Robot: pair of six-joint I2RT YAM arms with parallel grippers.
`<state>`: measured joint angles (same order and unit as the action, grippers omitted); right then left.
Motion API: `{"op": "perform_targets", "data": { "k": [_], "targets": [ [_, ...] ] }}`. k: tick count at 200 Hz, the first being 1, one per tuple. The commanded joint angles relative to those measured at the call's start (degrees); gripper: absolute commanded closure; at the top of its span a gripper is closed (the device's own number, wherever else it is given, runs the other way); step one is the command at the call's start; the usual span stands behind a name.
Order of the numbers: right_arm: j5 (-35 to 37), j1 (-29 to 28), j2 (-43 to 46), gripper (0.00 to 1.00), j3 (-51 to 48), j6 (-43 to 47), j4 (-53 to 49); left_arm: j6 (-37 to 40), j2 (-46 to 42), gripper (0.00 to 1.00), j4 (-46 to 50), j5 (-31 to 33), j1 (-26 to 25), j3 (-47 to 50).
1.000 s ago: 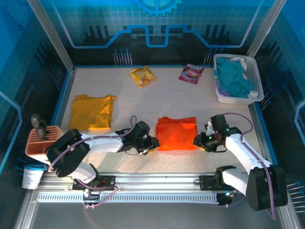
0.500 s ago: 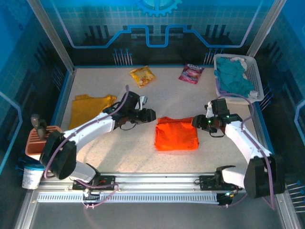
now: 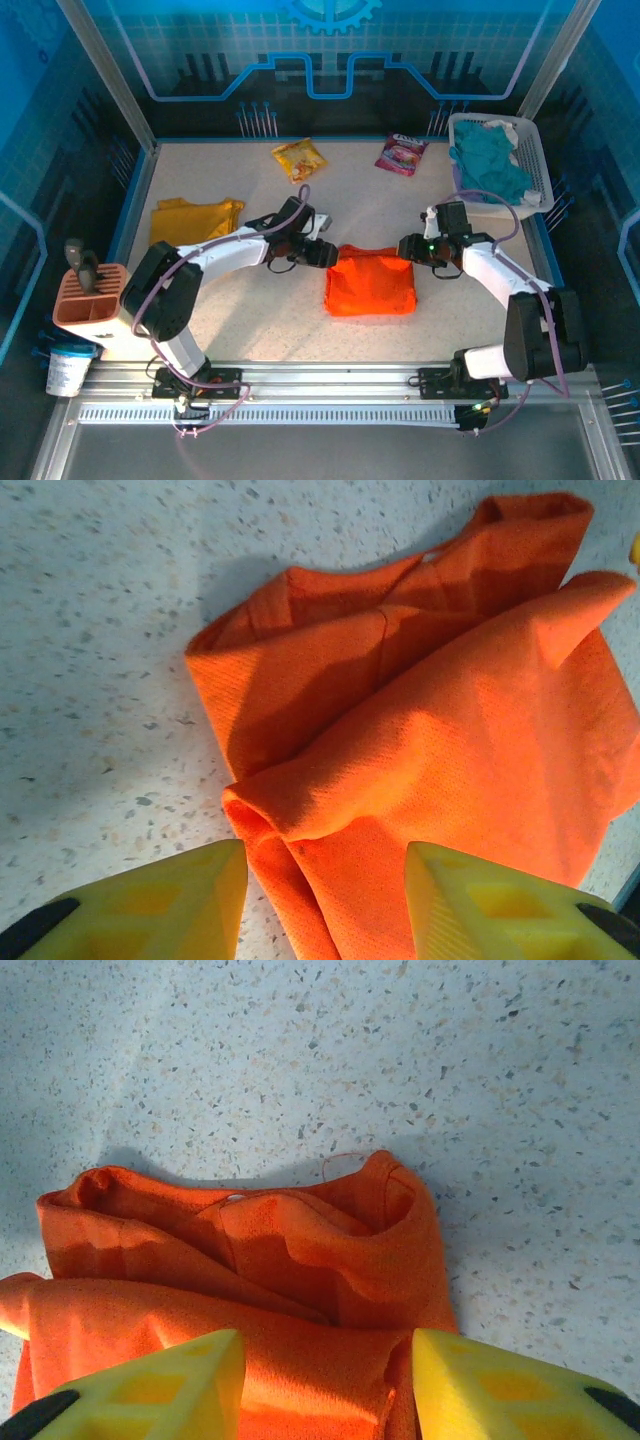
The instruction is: Fold and stack the t-shirts
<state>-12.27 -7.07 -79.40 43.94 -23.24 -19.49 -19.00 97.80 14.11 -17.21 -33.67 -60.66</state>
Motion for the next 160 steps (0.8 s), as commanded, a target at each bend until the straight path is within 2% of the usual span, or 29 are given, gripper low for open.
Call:
{"op": "perform_targets", "data": {
  "k": [1,39,58,100,140,160],
  "targets": [
    [-1.2,0.0,-1.2,0.53,0.0,0.5,1.3,2.5,1.9,0.53,-0.8,0.1,-1.4,-1.6],
    [-1.9,0.0,-1.9,0.56,-1.3,-0.5,2.3,3.2,2.9,0.55,-2.5,1.5,-2.5,-0.6],
    [-2.8,-0.1,-2.5,0.61,-1.6,-1.0,2.6,3.7,3.2,0.56,-2.6,2.3,-3.1,-0.6],
    [-2.2,-0.5,-2.4,0.63,-1.7,-1.8,0.7,3.5,4.0,0.62,-4.0,3.5,-3.5,-0.5],
    [-2.1,-0.8,-2.3,0.71,-2.3,-3.0,0.8,3.4,4.8,0.71,-4.4,4.1,-4.0,-0.8],
    [-1.9,-0.9,-1.4,0.79,-2.2,-3.4,0.5,3.2,4.6,0.80,-4.3,4.3,-4.2,-0.7]
  ]
}}
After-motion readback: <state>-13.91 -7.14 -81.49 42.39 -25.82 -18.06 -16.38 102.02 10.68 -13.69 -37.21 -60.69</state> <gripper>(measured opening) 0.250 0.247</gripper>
